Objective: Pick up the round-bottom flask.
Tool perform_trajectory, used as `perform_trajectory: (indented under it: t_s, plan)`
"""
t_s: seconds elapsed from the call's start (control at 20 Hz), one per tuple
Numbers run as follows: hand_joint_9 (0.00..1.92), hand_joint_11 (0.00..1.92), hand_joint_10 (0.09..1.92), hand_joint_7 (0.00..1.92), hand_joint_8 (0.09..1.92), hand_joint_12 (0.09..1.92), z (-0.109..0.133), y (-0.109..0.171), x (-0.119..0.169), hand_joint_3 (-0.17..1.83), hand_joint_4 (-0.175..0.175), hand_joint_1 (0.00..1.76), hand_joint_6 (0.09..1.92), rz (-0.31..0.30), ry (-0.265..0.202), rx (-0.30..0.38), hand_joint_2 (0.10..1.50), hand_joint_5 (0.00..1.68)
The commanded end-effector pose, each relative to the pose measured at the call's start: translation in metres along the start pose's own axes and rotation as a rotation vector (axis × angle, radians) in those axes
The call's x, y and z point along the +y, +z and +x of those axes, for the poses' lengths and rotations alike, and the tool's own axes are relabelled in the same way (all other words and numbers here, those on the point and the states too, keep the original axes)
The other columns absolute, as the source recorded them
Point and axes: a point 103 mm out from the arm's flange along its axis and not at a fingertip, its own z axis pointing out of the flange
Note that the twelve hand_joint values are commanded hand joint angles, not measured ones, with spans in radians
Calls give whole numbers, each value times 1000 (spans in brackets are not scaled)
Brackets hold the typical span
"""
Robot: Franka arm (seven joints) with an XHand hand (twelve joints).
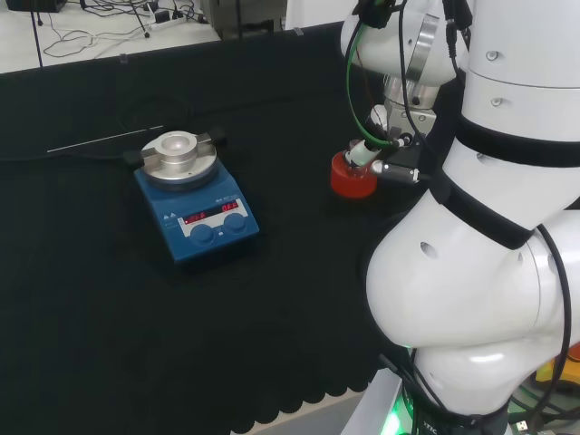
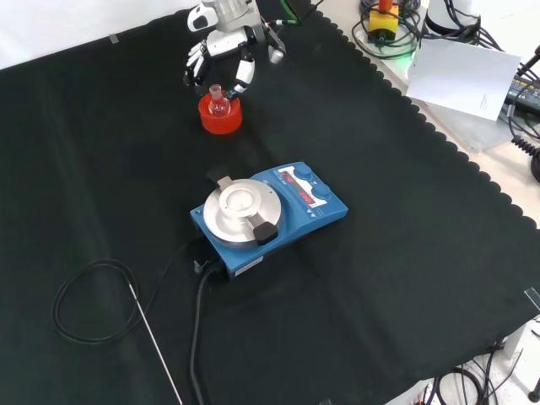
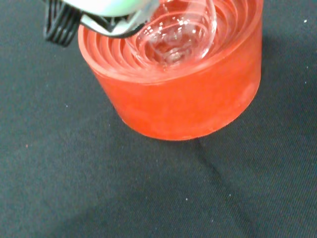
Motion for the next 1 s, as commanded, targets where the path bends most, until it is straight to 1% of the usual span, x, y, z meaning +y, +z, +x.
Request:
perform_trajectory:
  t_s: [0.05, 0.35, 0.6, 0.85, 1.0]
  plan:
    - [553, 263, 628, 370, 674, 1368, 1, -2, 0, 640, -68, 929, 622, -13, 0, -13, 644, 736]
    - [558, 288, 628, 381, 677, 1358, 6, -4, 2, 646, -67, 937, 659, -17, -11, -19, 649, 740]
    - [560, 293, 628, 385, 678, 1357, 8, -4, 2, 648, -66, 938, 674, -20, -9, -27, 650, 753]
    - [567, 301, 630, 390, 680, 1358, 7, -3, 5, 651, -74, 949, 704, -15, -6, -34, 656, 819]
    - [572, 308, 631, 395, 682, 1357, 6, -3, 6, 653, -80, 962, 721, -22, -5, -39, 663, 869]
